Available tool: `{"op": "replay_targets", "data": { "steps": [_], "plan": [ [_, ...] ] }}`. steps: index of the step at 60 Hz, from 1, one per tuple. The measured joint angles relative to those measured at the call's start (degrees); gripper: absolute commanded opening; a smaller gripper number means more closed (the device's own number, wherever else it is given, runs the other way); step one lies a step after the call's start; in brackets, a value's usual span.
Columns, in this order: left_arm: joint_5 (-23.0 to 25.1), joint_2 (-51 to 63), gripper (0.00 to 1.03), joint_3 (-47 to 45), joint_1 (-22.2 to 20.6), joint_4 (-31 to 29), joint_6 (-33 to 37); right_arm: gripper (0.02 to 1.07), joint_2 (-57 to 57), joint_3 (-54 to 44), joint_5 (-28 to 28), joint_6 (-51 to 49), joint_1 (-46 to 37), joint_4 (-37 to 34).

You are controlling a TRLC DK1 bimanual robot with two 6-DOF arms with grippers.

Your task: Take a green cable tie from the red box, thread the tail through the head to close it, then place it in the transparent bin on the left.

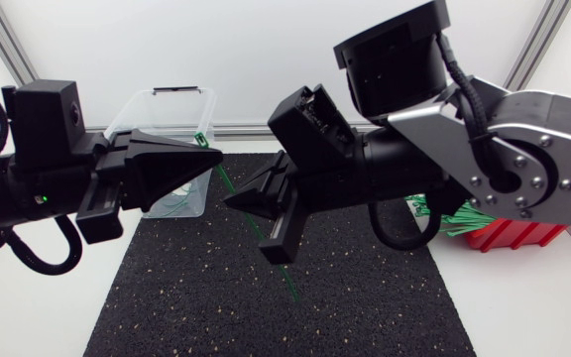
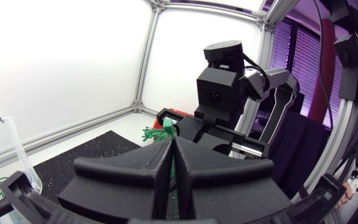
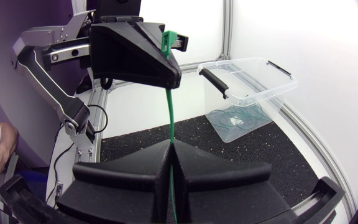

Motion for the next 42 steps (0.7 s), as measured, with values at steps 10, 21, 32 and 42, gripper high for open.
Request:
{"op": "replay_targets", "data": {
  "steps": [10,21,32,42],
  "plan": [
    [0.00,0.04,0.04,-0.28,0.00,-0.28,0.00,0.08,0.68,0.04,-0.04,-0.02,2.12,0.00],
    [0.00,0.04,0.04,-0.44,-0.28,-0.52,0.00,0.08,0.79,0.13,0.00,-0.07,2.99,-0.04],
    [0.00,0.04,0.04,-0.52,-0.74,-0.55,0.00,0.08,0.83,0.24,0.00,-0.24,3.54,-0.20],
    [0.00,0.04,0.04,-0.52,-0.96,-0.59,0.00,0.08,1.16,0.37,0.02,-0.26,3.58,-0.31]
  ]
}}
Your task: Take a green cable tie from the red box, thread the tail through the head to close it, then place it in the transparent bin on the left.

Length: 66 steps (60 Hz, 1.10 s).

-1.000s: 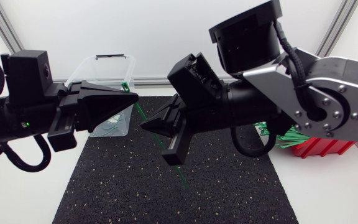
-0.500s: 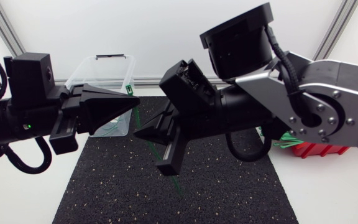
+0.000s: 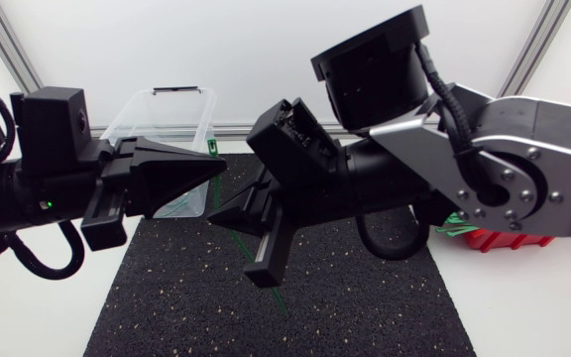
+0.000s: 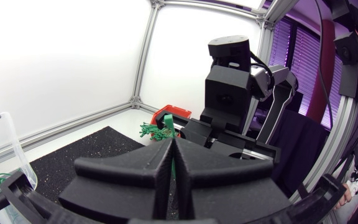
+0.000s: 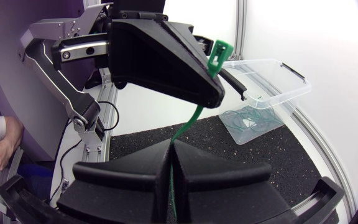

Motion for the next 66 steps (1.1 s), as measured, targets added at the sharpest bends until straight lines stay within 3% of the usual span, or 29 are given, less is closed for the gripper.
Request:
{"op": "replay_targets", "data": {
  "steps": [8,14,21,25,60,66],
  "plan": [
    [-0.02,0.00,0.04,0.00,-0.04,-0.39,0.00,0.08,0.66,0.39,0.00,-0.24,0.00,-0.15],
    [0.00,0.00,0.04,-0.02,-0.04,-0.35,0.00,0.39,0.70,0.39,0.33,-0.42,0.00,-0.17],
    [0.04,0.00,0.04,0.00,0.04,-0.37,0.00,0.41,0.63,0.37,0.87,-0.46,-0.02,-0.55],
    [0.04,0.00,0.04,0.00,0.09,-0.39,0.00,0.51,0.48,0.31,1.33,-0.79,-0.17,-0.55],
    [1.25,0.00,0.04,1.51,4.26,-9.55,0.61,0.52,-3.89,-0.09,9.22,-8.20,-2.82,-5.99],
    [1.73,0.39,0.04,2.49,5.07,-10.99,0.70,0.60,-4.33,-0.11,10.95,-10.40,-3.06,-7.96]
  ]
}}
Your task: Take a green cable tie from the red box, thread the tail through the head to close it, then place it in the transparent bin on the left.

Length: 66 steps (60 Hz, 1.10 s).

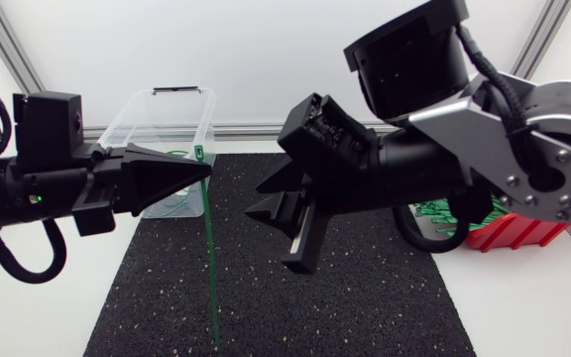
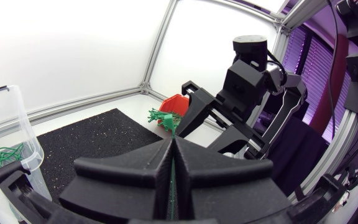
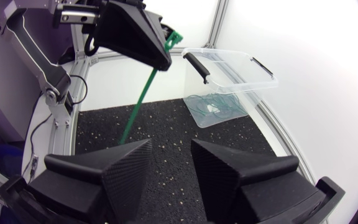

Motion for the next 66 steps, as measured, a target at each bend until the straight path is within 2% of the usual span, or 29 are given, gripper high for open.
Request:
{"op": "replay_targets", "data": {
  "steps": [5,12,20,27,39,50,56,61,66],
  "plan": [
    [0.87,1.16,0.04,1.09,0.24,-1.88,1.01,0.76,-0.24,-0.50,4.02,-2.25,0.04,-0.81],
    [1.09,2.23,0.04,2.03,0.50,-4.96,4.07,0.87,-0.44,-1.88,8.63,-5.33,0.13,-1.90],
    [1.09,3.34,0.04,3.76,0.66,-9.66,8.70,0.97,-0.66,-5.14,17.99,-9.07,2.32,-1.05],
    [1.09,4.13,0.04,4.87,0.83,-12.00,11.91,0.97,-0.61,-7.87,26.40,-11.06,5.46,-1.01],
    [1.07,7.98,0.04,6.95,0.81,-13.00,13.16,1.01,-0.59,-9.97,35.30,-10.58,9.27,1.75],
    [0.85,10.56,0.04,8.33,0.57,-14.23,13.16,1.01,-1.09,-11.43,38.49,-9.84,11.37,4.07],
    [0.83,11.30,0.04,9.94,-0.02,-16.06,13.35,1.01,-1.18,-13.18,40.24,-10.73,11.63,7.39],
    [0.85,12.41,0.03,12.20,-0.70,-17.97,13.59,0.93,-0.79,-14.56,41.88,-12.85,11.67,10.84],
    [0.85,14.91,0.03,15.96,-1.44,-20.46,14.12,0.93,-0.50,-15.69,43.82,-16.76,11.85,16.24]
  ]
}}
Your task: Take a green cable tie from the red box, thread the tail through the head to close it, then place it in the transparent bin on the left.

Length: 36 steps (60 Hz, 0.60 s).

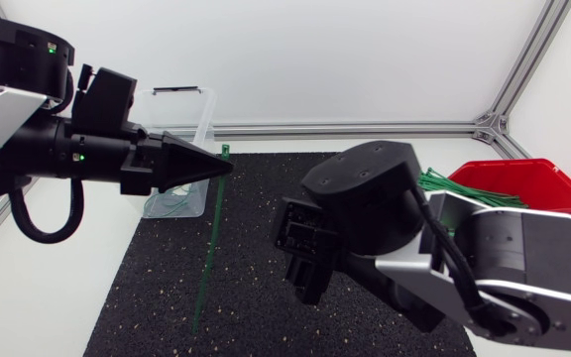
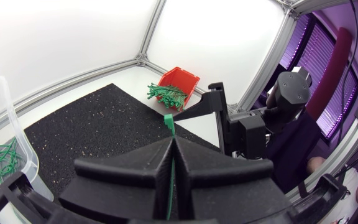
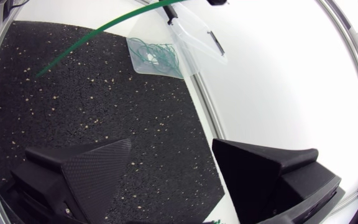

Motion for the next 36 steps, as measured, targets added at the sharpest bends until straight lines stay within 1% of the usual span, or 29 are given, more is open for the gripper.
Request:
{"op": "replay_targets", "data": {
  "steps": [3,13,22,26,36],
  "plan": [
    [0.00,1.60,0.03,2.03,-0.17,-1.14,0.11,0.93,0.00,-0.22,1.66,-2.08,0.37,1.53],
    [0.02,7.23,0.03,8.15,-0.35,-4.72,0.13,0.93,0.59,-2.93,6.03,-12.55,2.08,11.34],
    [0.02,12.96,0.03,13.29,-0.35,-7.43,-0.13,0.93,2.89,-4.22,6.71,-17.81,3.78,13.20],
    [0.02,15.30,0.03,15.19,-0.24,-8.70,-0.17,0.93,3.87,-4.68,7.06,-20.09,4.66,15.43],
    [1.29,18.38,0.03,17.49,0.13,-11.39,-0.72,0.93,5.29,-4.92,7.30,-24.46,6.58,18.91]
  ]
}}
